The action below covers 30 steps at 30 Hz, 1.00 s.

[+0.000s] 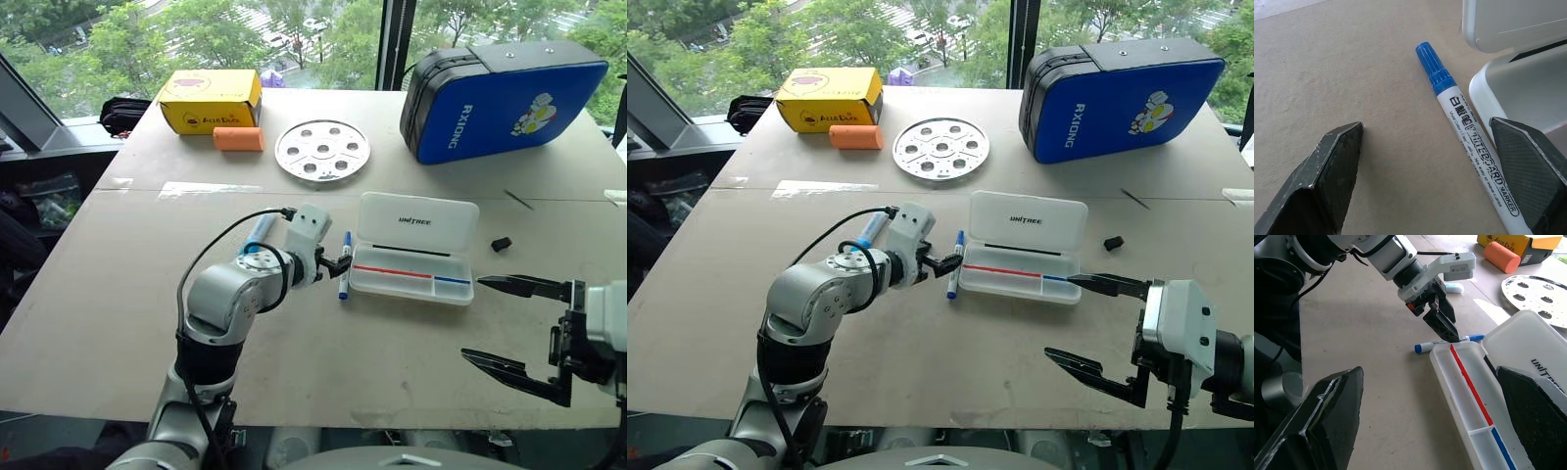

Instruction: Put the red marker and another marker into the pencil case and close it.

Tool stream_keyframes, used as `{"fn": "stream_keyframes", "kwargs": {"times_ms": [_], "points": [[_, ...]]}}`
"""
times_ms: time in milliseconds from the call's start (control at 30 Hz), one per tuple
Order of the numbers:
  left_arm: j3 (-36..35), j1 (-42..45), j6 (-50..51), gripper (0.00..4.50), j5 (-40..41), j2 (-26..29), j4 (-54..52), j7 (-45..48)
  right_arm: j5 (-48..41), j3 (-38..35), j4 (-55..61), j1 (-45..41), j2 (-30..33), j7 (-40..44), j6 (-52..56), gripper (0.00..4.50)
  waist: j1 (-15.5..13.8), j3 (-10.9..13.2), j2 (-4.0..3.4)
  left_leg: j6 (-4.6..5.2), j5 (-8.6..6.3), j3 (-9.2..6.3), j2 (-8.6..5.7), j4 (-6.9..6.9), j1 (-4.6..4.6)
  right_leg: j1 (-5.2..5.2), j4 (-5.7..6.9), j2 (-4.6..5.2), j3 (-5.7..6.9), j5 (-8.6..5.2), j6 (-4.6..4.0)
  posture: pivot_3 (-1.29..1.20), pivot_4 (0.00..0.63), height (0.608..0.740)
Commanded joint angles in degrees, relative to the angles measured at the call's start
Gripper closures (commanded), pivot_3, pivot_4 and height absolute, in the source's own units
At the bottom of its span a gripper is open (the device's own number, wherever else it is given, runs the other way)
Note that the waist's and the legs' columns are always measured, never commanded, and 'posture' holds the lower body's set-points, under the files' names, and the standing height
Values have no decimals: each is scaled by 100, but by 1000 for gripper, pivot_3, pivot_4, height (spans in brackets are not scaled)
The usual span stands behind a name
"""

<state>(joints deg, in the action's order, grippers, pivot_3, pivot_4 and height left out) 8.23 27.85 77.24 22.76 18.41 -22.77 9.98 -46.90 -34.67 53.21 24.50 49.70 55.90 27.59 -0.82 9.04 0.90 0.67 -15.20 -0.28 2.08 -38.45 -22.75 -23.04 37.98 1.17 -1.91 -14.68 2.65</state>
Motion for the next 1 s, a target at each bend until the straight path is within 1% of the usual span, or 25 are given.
{"fn": "stream_keyframes", "kwargs": {"times_ms": [33, 233, 367, 633, 700, 733, 800, 833, 933, 967, 1000], "points": [[339, 61, -82, 300, -206, 119, 113, 26, -87, -196, 166, 14, 58, -34, -50, 128, -2, -1, 0, 0, 0, 0, 0, 0, 0, 0, 0, 0, 1, 0, 0, 0, 150, 740], [283, -50, -177, 300, -291, 253, 58, 160, -102, -198, 175, 10, 70, -72, -41, 128, -1, -4, -1, 0, 0, 1, 0, 0, 3, 1, 1, 0, 0, 0, 0, 0, 150, 740], [526, -121, -310, 300, -431, 433, 28, 222, -62, -139, 165, 9, 61, -86, -63, 128, 4, -4, -1, 0, 0, 1, 0, 0, 4, 1, 2, 0, -1, 0, 0, 0, 150, 740], [709, -343, -559, 300, -601, 961, -23, 443, -62, -94, 142, -46, 99, -103, -65, 128, 33, -6, -2, 0, 0, 0, 3, 3, 12, 1, 4, -6, -10, 0, -1, 0, 150, 740], [665, -393, -494, 795, -555, 912, 5, 459, -58, -92, 142, -45, 104, -96, -70, 128, 33, -7, -2, 0, 0, 0, 4, 4, 13, 1, 4, -7, -11, 0, -1, 0, 150, 740], [612, -428, -448, 938, -527, 859, 13, 452, -57, -92, 141, -49, 106, -97, -71, 128, 33, -7, -2, 0, 0, 0, 4, 3, 13, 1, 4, -7, -11, -1, -1, 0, 150, 740], [539, -493, -420, 1874, -512, 843, 6, 477, -54, -92, 137, -57, 109, -100, -71, 128, 35, -8, -2, 0, 0, 0, 4, 4, 13, 1, 2, -7, -15, -1, -1, 0, 150, 740], [505, -533, -431, 2274, -516, 872, -6, 506, -50, -95, 140, -52, 105, -100, -73, 128, 34, -8, -2, 1, 0, 0, 4, 4, 13, 1, 1, -7, -16, -1, 0, 0, 150, 740], [414, -630, -492, 3770, -524, 980, -9, 607, -36, -90, 140, -50, 98, -101, -80, 128, 34, -10, -2, 1, -1, 0, 4, 5, 13, 1, 0, -7, -16, -1, 0, 0, 150, 740], [389, -645, -503, 4182, -523, 992, -5, 626, -35, -87, 139, -53, 98, -102, -80, 128, 34, -12, -3, 1, -1, 0, 4, 5, 14, 1, 0, -7, -16, -1, 0, 0, 150, 740], [367, -671, -540, 4467, -530, 1054, 4, 674, -29, -81, 135, -56, 97, -103, -83, 128, 32, -14, -2, 1, -1, 0, 4, 5, 14, 1, 0, -7, -17, -1, 0, 0, 150, 740]]}}
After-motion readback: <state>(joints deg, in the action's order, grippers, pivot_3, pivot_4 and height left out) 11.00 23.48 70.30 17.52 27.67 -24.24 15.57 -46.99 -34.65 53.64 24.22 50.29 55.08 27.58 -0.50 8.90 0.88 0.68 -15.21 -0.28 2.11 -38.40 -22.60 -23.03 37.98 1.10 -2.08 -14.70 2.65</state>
